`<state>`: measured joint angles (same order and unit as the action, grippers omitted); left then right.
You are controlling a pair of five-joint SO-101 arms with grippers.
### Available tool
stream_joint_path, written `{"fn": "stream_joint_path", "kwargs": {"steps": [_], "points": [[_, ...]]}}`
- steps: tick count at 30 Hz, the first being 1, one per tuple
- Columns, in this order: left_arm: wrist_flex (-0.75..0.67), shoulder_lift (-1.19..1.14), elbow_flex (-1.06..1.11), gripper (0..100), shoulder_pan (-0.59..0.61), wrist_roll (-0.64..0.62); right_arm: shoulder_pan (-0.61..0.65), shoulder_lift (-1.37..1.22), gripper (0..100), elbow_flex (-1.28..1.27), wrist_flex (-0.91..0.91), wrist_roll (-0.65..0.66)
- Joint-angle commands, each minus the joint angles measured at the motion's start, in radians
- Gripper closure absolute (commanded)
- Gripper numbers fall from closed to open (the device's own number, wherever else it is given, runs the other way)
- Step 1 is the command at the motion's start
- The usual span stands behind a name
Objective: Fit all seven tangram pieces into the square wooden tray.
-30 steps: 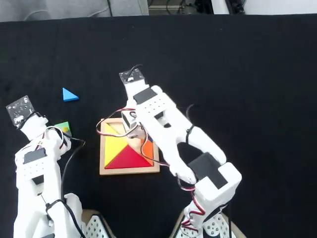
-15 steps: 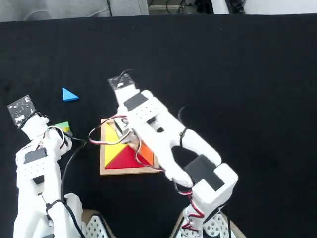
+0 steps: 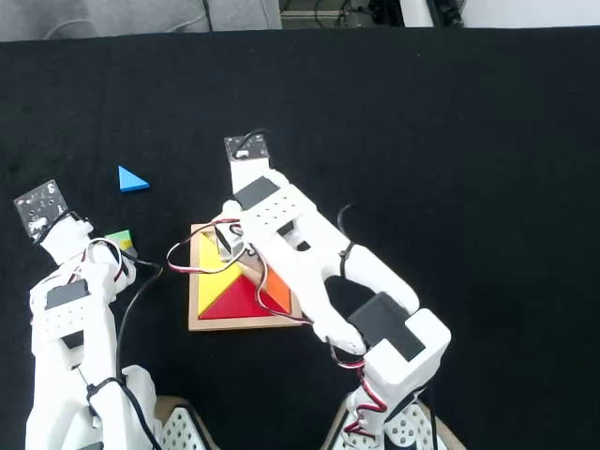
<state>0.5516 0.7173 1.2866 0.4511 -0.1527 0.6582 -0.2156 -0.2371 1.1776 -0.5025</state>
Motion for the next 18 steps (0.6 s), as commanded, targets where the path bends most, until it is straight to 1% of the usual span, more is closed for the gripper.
{"fn": "stream_joint_path", "kwargs": {"steps": [1, 3, 7, 9, 14, 18], "points": [[-0.017, 0.021, -0.004, 78, -0.008, 0.005, -0.012, 0.007, 97.9, -0.005, -0.014, -0.009], [-0.017, 0.021, -0.004, 78, -0.008, 0.005, -0.015, 0.007, 94.8, -0.010, -0.012, -0.009], [-0.017, 0.021, -0.005, 78, -0.008, 0.005, -0.011, 0.007, 82.9, -0.007, 0.018, -0.015], [-0.017, 0.021, -0.005, 78, -0.008, 0.005, -0.011, 0.007, 79.2, -0.005, 0.021, -0.015], [-0.018, 0.021, -0.005, 78, -0.008, 0.005, -0.009, 0.015, 78.3, -0.008, 0.026, -0.009], [-0.044, 0.014, -0.001, 78, -0.008, 0.005, -0.012, 0.016, 78.3, 0.045, 0.084, -0.008]]}}
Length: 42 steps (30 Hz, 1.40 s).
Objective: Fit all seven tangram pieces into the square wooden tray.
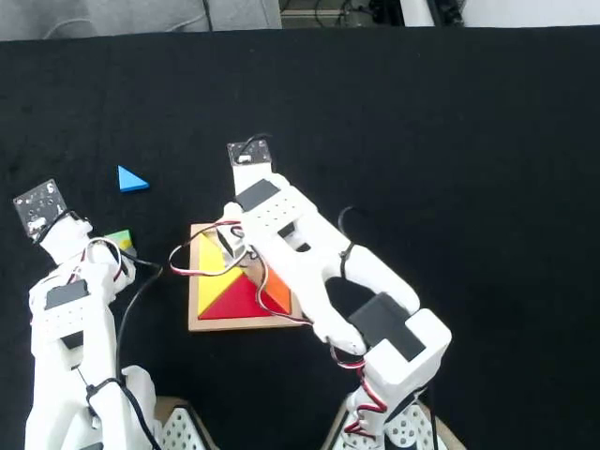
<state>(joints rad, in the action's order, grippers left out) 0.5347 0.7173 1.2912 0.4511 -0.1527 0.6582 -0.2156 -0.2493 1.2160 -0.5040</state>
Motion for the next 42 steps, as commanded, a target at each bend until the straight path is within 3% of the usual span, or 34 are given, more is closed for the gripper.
{"fn": "stream_joint_path", "kwargs": {"steps": [1, 4, 6, 10, 19, 42], "points": [[-0.028, 0.014, -0.005, 78, -0.008, 0.005, -0.017, 0.016, 78.4, 0.093, 0.080, -0.006], [-0.028, 0.014, -0.005, 78, -0.008, 0.005, -0.017, 0.025, 87.0, 0.243, 0.181, 0.026], [-0.028, 0.014, -0.005, 78, -0.008, 0.005, -0.017, 0.021, 97.9, 0.335, 0.178, 0.135], [-0.028, 0.012, -0.005, 78, -0.007, 0.005, -0.017, -0.045, 97.2, 0.377, 0.118, 0.327], [-0.028, 0.012, -0.005, 78, -0.007, 0.005, -0.048, -0.268, 98.8, 0.398, 0.121, 0.324], [-0.029, 0.012, -0.005, 78, -0.007, 0.005, -0.043, -0.174, 98.8, 0.377, 0.203, 0.325]]}}
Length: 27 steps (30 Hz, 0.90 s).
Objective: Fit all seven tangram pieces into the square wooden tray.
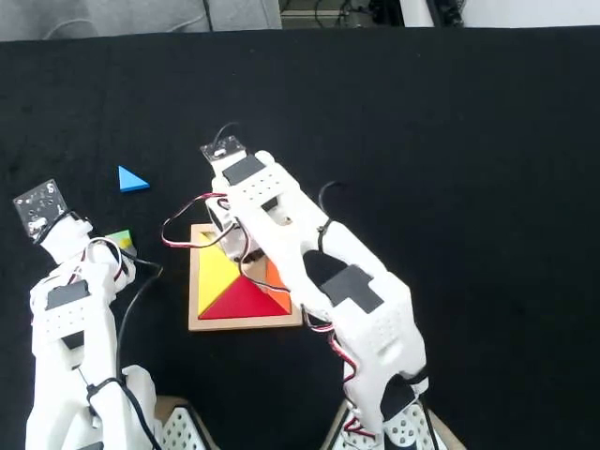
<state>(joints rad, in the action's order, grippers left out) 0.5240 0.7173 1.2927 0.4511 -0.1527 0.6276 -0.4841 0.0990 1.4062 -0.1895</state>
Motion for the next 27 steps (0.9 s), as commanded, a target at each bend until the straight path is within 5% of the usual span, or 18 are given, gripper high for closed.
{"fn": "stream_joint_path", "kwargs": {"steps": [1, 27], "points": [[-0.018, 0.012, -0.007, 78, -0.007, 0.005, -0.012, 0.108, 98.8, 0.027, 0.005, 0.011], [-0.020, 0.012, -0.007, 78, -0.008, 0.005, 0.075, 0.065, 98.8, -0.001, -0.071, 0.017]]}}
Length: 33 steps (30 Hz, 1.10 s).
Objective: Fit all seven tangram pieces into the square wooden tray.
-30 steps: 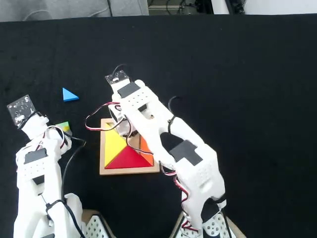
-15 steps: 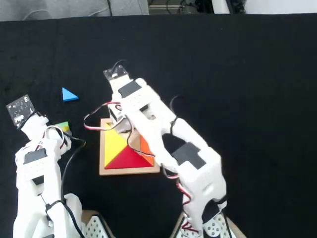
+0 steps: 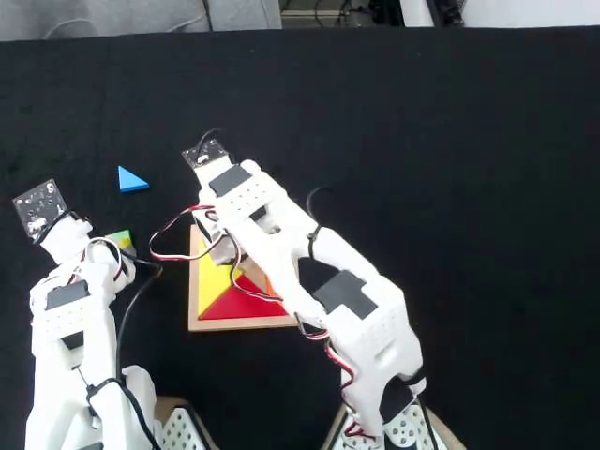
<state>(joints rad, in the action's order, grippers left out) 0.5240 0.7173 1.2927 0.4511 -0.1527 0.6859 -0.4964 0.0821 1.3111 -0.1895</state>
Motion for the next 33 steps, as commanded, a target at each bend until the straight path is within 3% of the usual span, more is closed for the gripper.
{"fn": "stream_joint_path", "kwargs": {"steps": [1, 8, 17, 19, 23, 29, 33], "points": [[-0.020, 0.012, -0.007, 78, -0.008, 0.005, 0.017, 0.093, 98.8, 0.015, 0.025, 0.017], [-0.020, 0.012, -0.007, 78, -0.008, 0.005, -0.012, 0.179, 98.8, -0.008, 0.026, 0.017], [-0.018, 0.012, -0.018, 78, -0.008, 0.008, -0.269, 0.344, 98.8, -0.048, 0.002, 0.018], [-0.005, 0.017, -0.022, 78, -0.008, 0.061, -0.301, 0.374, 98.8, -0.088, -0.023, 0.018], [0.272, 0.005, -0.231, 78, -0.024, 0.133, -0.390, 0.417, 98.8, -0.223, -0.127, 0.009], [0.669, -0.173, -0.627, 78, -0.107, 0.167, -0.608, 0.449, 98.8, -0.467, -0.479, -0.137], [0.819, -0.370, -0.831, 78, -0.136, 0.167, -0.663, 0.452, 98.8, -0.533, -0.591, -0.137]]}}
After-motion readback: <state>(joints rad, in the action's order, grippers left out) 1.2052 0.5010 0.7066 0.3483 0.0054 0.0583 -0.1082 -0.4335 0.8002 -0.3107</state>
